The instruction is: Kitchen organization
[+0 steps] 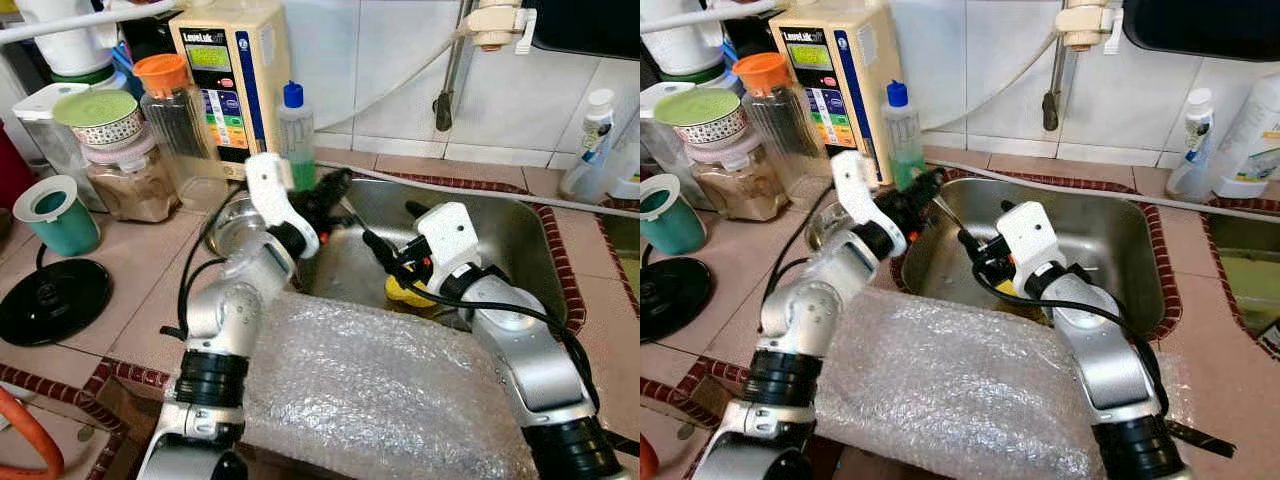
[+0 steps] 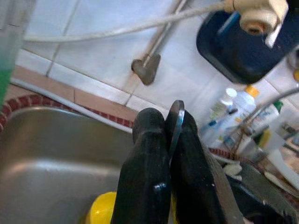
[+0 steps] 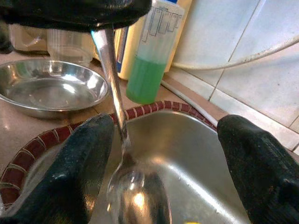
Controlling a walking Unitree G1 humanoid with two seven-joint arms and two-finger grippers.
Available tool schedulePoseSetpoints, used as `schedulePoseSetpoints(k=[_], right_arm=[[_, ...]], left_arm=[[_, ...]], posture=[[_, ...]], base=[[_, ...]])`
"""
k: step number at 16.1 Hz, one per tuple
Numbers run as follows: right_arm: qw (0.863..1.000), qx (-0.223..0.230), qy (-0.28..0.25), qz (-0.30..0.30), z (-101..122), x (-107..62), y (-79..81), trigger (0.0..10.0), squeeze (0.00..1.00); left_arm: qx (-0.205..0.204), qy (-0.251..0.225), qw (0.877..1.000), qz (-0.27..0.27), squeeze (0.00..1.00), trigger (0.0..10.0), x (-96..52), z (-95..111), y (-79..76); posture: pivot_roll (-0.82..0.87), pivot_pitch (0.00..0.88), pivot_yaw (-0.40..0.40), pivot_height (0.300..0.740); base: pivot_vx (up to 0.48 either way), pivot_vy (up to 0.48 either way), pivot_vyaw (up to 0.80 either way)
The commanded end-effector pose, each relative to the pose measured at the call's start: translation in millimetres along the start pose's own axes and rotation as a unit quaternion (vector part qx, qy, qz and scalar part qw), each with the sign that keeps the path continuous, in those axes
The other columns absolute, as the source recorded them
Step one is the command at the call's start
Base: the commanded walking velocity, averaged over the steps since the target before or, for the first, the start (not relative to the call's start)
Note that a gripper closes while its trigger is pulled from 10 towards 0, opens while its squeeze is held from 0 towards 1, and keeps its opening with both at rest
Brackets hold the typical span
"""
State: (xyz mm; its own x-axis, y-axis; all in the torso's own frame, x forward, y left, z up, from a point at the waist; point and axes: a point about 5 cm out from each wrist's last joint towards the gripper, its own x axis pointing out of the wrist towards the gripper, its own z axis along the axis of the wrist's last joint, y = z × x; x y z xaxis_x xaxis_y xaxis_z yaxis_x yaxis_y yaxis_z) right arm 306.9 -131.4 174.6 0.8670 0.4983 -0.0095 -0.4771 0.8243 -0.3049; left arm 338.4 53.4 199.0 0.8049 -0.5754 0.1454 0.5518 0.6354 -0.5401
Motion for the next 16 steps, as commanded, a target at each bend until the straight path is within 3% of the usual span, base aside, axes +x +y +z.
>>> schedulePoseSetpoints(k=[1, 4, 9, 10, 11, 12, 16], right_arm=[[1.000, -0.003, -0.012, 0.014, 5, 5.1, 3.2, 10.0, 0.00], [1.000, -0.004, -0.007, 0.012, 2, 7.3, 1.4, 10.0, 0.00], [0.999, 0.000, 0.009, 0.054, -4, 14.4, 12.4, 10.0, 0.00], [0.999, -0.006, 0.020, 0.044, -7, 17.6, 9.4, 8.7, 0.00], [0.999, -0.007, 0.022, 0.038, -8, 19.7, 7.5, 2.4, 0.00], [0.999, -0.010, 0.026, 0.034, -9, 23.0, 6.7, 0.0, 0.00], [0.999, -0.014, 0.025, 0.019, -6, 29.7, 4.4, 0.0, 0.00]], left_arm=[[0.016, -0.002, 1.000, -0.006, 0.00, 0.0, -1.9, 2, -2.9], [0.015, -0.002, 1.000, -0.012, 0.00, 0.0, -0.9, 2, -7.8], [0.020, 0.002, 1.000, -0.019, 0.00, 0.0, -0.4, 0, -10.9], [0.020, 0.002, 1.000, -0.019, 0.00, 0.0, -0.6, 0, -11.2], [0.019, 0.002, 1.000, -0.020, 0.00, 0.0, -0.9, 0, -11.8], [0.019, 0.003, 1.000, -0.020, 0.00, 0.0, -1.1, -1, -12.5], [0.020, 0.005, 1.000, -0.018, 0.00, 0.0, -2.3, -3, -12.1]], posture=[[-0.04, 0.000, 0.097, 0.740], [-0.04, 0.000, 0.097, 0.740], [-0.04, 0.000, 0.097, 0.740], [-0.04, 0.000, 0.097, 0.740], [-0.04, 0.000, 0.097, 0.740], [-0.03, 0.000, 0.094, 0.740], [-0.03, 0.000, 0.094, 0.740]], base=[[0.000, 0.000, 0.00], [0.000, 0.000, 0.00], [0.000, 0.000, 0.00], [0.000, 0.000, 0.00], [0.000, 0.000, 0.00], [0.000, 0.000, 0.00], [0.000, 0.000, 0.00]])
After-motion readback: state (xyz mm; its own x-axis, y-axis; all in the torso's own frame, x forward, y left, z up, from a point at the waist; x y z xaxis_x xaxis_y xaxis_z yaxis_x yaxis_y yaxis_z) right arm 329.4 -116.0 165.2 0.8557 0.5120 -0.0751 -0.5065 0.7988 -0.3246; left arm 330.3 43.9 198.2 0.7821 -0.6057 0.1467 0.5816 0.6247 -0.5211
